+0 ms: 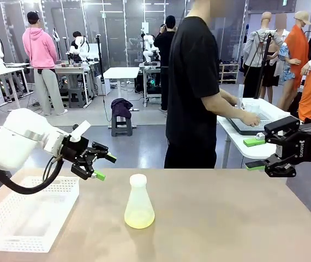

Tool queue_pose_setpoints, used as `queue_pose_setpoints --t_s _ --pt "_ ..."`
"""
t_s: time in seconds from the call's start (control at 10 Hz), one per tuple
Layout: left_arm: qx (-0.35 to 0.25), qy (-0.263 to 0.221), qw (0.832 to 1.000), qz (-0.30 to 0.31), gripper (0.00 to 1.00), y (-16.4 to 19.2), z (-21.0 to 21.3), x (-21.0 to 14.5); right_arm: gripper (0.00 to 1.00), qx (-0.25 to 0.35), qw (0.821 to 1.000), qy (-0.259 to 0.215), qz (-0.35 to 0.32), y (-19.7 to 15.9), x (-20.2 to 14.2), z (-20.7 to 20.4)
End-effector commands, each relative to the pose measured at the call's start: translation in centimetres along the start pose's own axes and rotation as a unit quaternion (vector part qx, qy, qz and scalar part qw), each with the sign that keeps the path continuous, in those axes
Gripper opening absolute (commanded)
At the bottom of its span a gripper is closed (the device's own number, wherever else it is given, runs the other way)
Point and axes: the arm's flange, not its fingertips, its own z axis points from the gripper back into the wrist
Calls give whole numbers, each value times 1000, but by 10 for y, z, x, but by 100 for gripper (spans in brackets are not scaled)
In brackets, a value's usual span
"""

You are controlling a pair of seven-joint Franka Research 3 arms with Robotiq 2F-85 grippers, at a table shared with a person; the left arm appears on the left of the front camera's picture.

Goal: Prepare the solutions needed for the experiment.
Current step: When the human places the Big flask in the center of the table, pick up the Big flask and place it in the left Organizing basket.

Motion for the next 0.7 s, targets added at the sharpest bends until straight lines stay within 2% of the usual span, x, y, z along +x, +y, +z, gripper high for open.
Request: queue_pose_setpoints --t_s 0.0,0.3,0.6 --pt "-59 -21 998 22 100 11 -10 -5 62 2 1000 1 5 1 0 0" --pt "-85 -66 993 49 100 18 -34 -14 62 2 1000 1 5 1 0 0" --pt "-88 -82 991 65 100 31 -57 -23 62 2 1000 1 5 1 0 0"
